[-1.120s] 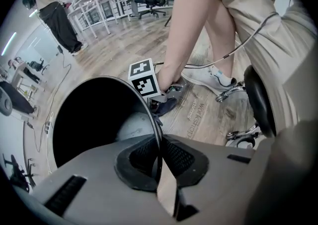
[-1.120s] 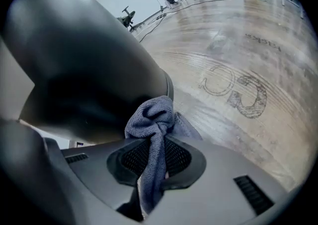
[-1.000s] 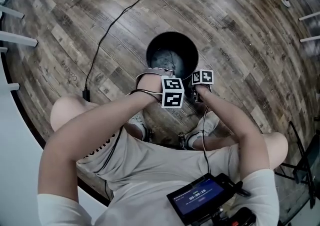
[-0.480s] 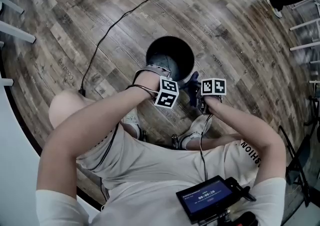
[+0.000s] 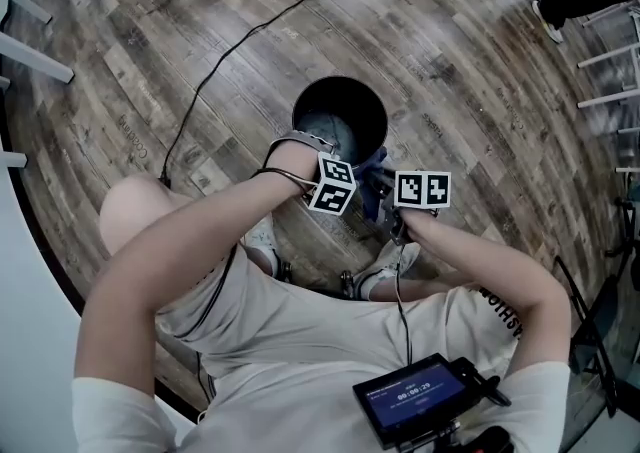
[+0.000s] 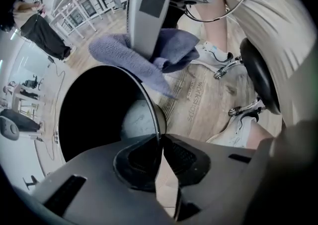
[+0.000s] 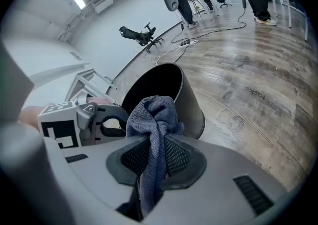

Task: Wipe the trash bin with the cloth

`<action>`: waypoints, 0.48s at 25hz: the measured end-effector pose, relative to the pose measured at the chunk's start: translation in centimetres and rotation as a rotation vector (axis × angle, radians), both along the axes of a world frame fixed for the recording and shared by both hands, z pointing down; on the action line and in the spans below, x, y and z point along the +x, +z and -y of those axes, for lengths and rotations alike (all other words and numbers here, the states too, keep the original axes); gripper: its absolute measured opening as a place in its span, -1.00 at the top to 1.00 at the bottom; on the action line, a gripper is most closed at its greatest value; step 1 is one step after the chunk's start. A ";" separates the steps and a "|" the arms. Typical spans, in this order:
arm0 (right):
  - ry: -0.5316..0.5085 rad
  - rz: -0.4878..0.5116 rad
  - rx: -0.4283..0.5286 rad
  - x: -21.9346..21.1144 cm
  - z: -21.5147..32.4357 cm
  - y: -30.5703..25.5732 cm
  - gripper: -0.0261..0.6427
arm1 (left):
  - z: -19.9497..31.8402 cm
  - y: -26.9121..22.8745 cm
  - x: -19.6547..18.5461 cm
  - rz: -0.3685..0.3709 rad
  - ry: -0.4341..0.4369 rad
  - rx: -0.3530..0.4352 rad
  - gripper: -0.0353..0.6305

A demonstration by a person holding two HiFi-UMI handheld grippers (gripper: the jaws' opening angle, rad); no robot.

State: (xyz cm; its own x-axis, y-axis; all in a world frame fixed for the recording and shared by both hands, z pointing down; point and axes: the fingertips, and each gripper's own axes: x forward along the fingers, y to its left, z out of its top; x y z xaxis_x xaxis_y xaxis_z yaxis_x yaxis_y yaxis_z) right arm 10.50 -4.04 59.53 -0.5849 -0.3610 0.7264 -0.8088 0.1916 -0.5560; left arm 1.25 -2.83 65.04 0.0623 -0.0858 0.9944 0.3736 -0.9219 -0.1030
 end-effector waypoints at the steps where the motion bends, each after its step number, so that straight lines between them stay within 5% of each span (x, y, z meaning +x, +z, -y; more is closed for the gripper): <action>1: 0.001 -0.003 -0.007 0.0 0.2 0.4 0.74 | -0.2 0.0 0.2 -0.001 -0.005 -0.006 0.73; 12: -0.072 -0.070 -0.006 1.7 2.6 7.3 0.74 | -0.7 -0.6 2.1 -0.059 -0.088 -0.069 0.82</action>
State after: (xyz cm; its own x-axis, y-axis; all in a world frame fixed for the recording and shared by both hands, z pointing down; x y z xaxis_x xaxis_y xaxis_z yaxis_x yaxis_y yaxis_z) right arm 12.16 -6.65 66.85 -0.5568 -0.3158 0.7683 -0.8300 0.2471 -0.5000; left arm 3.37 -2.10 64.44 0.1157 -0.0250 0.9930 0.2858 -0.9566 -0.0574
